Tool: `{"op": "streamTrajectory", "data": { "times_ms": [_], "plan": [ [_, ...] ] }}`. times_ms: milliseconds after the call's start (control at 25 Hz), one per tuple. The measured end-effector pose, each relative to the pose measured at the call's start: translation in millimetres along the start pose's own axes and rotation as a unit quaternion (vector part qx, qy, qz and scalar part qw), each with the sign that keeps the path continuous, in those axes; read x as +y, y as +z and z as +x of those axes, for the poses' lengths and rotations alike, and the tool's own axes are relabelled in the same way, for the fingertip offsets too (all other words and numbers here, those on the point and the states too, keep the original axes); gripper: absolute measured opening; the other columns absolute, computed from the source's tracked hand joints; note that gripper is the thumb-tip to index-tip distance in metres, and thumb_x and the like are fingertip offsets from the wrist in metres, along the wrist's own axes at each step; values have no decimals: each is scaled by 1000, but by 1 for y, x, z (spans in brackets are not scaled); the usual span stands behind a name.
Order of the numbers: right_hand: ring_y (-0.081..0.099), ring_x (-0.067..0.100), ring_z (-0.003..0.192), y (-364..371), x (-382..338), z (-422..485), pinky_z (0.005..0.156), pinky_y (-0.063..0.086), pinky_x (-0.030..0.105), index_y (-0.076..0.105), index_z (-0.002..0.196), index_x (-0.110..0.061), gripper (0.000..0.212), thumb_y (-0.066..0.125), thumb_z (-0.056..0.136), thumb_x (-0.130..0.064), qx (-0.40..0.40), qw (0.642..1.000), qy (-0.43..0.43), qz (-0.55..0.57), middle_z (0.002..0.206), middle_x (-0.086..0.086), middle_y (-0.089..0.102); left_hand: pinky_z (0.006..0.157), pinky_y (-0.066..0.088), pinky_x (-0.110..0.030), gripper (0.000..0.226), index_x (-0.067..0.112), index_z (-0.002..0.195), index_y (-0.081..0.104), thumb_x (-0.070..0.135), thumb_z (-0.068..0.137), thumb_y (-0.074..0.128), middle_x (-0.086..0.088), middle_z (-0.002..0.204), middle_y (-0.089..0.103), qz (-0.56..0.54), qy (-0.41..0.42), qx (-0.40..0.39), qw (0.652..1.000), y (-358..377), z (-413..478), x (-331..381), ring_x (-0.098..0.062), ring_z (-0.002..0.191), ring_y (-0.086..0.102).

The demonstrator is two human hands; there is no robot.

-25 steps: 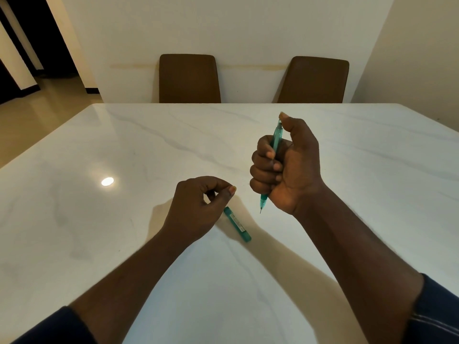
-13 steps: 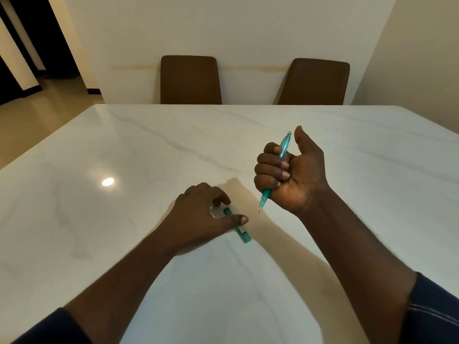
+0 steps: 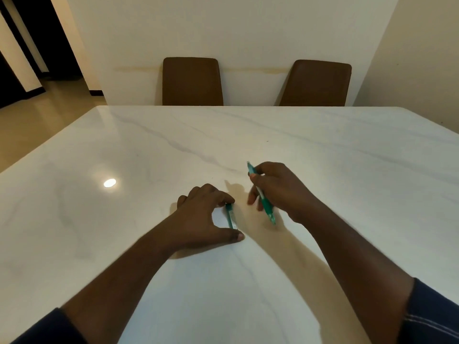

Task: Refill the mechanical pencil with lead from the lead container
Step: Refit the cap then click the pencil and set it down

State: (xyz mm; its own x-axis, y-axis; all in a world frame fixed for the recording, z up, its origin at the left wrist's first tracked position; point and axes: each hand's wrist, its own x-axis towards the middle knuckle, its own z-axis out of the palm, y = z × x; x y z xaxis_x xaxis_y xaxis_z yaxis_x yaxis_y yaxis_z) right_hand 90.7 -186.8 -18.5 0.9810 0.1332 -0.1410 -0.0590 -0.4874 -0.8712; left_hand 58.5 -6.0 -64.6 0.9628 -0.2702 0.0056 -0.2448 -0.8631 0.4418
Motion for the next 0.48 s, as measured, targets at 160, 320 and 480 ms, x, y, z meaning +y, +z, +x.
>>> {"op": "streamTrajectory", "data": {
  "times_ms": [160, 320, 480],
  "plan": [
    [58, 19, 102, 10, 1, -6, 81, 48, 32, 47, 132, -14, 39, 48, 98, -32, -52, 965, -20, -257, 128, 9, 57, 97, 28, -30, 80, 40, 125, 50, 73, 52, 61, 18, 116, 44, -11, -3, 2, 1000, -4, -1, -4, -5, 112, 39],
    [57, 26, 114, 21, 1, -9, 90, 49, 38, 38, 136, -13, 44, 43, 99, -36, -99, 929, -49, -353, 132, 12, 57, 94, 26, -29, 77, 43, 122, 51, 72, 52, 63, 15, 119, 47, -17, -2, 4, 1000, -4, 0, -7, -6, 113, 39],
    [57, 29, 109, 23, 4, -6, 86, 49, 40, 36, 135, -9, 47, 40, 100, -40, -89, 914, -74, -390, 125, 14, 60, 97, 28, -32, 71, 49, 117, 50, 72, 52, 66, 18, 116, 46, -31, 9, -4, 999, -3, 1, -8, -4, 111, 38]
  ]
}}
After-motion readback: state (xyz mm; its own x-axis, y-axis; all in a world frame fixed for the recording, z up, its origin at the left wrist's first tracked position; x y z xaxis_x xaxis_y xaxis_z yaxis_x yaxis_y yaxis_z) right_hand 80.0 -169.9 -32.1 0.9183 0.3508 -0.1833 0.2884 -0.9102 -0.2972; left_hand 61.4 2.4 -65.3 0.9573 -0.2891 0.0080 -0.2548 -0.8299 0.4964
